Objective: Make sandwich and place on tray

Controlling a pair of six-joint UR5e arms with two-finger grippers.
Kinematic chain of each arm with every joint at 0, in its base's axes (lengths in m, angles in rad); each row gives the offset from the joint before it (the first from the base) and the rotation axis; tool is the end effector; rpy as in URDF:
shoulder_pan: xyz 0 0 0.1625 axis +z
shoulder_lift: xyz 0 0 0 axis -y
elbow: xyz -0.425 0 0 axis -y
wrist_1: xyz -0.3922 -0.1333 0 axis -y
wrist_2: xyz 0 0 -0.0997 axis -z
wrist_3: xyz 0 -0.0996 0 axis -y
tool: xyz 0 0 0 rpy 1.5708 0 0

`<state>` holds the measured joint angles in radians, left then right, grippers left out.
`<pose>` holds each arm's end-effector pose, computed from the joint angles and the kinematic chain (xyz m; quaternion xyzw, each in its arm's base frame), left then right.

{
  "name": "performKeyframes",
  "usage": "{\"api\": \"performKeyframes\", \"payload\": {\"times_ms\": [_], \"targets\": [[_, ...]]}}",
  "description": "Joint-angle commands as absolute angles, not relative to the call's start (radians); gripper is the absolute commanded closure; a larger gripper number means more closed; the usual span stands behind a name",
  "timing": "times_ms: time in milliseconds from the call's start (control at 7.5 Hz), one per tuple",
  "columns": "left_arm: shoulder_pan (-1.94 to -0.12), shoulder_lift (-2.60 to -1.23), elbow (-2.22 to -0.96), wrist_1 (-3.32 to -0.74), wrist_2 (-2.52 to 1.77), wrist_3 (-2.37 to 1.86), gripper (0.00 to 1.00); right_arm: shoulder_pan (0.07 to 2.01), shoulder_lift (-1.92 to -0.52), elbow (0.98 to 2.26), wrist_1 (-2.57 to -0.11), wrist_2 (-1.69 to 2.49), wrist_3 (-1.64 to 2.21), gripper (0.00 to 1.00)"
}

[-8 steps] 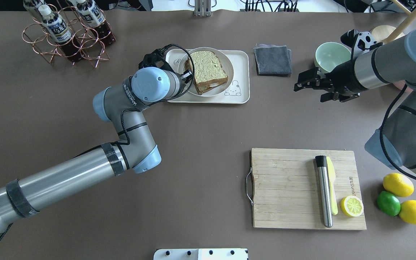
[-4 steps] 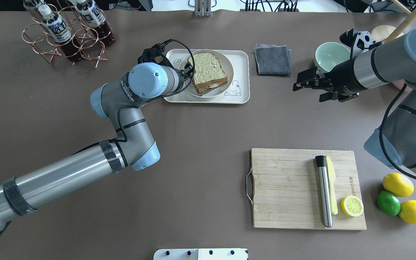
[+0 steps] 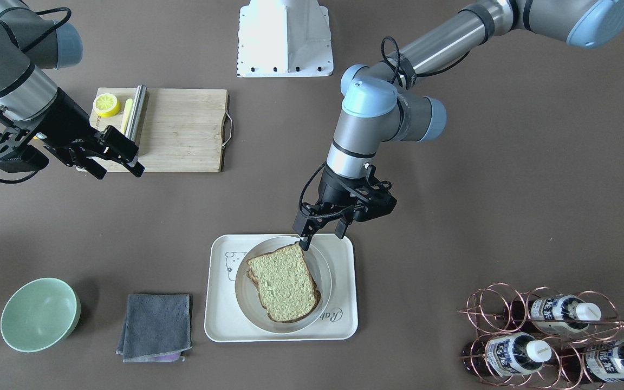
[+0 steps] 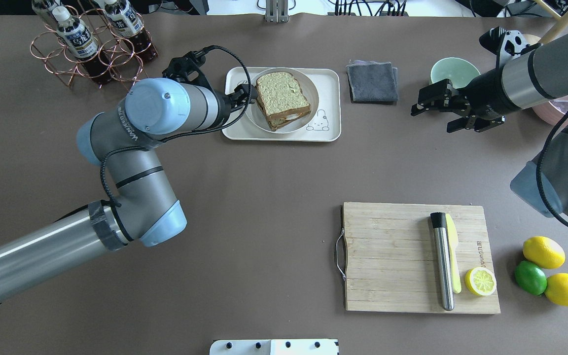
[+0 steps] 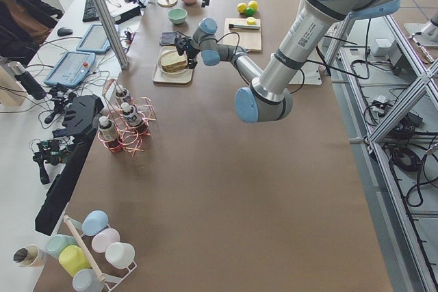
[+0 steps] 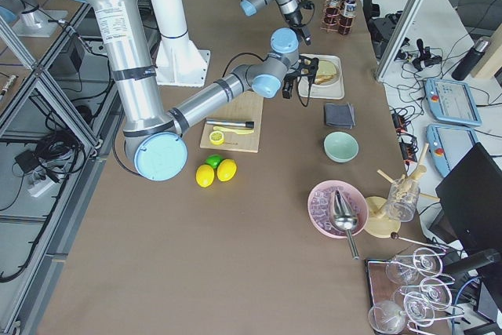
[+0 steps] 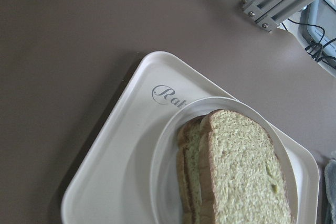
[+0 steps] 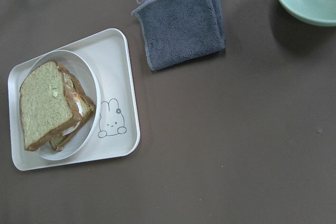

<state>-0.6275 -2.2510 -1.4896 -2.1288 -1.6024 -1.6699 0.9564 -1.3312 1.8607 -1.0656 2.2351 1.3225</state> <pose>0.5084 -0.5295 0.2205 0.1300 0.5312 -0.2894 0.7856 -0.2627 -0.4971 0.3316 0.0314 -0.5458 0.1336 0.8266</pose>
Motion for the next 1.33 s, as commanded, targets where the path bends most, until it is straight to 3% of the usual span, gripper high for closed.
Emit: {"api": "performKeyframes", "payload": {"times_ms": [0, 1200], "targets": [[-0.627, -2.052, -1.707, -2.103, -1.595, -1.275, 0.02, 1.0, -1.356, 1.871, -1.065, 2.237, 1.277, 0.0], [-0.735, -1.919, -1.761, -2.109, -1.661, -1.197, 0.02, 1.167, -1.541, 1.838, -1.068, 2.135, 0.931, 0.0]]}}
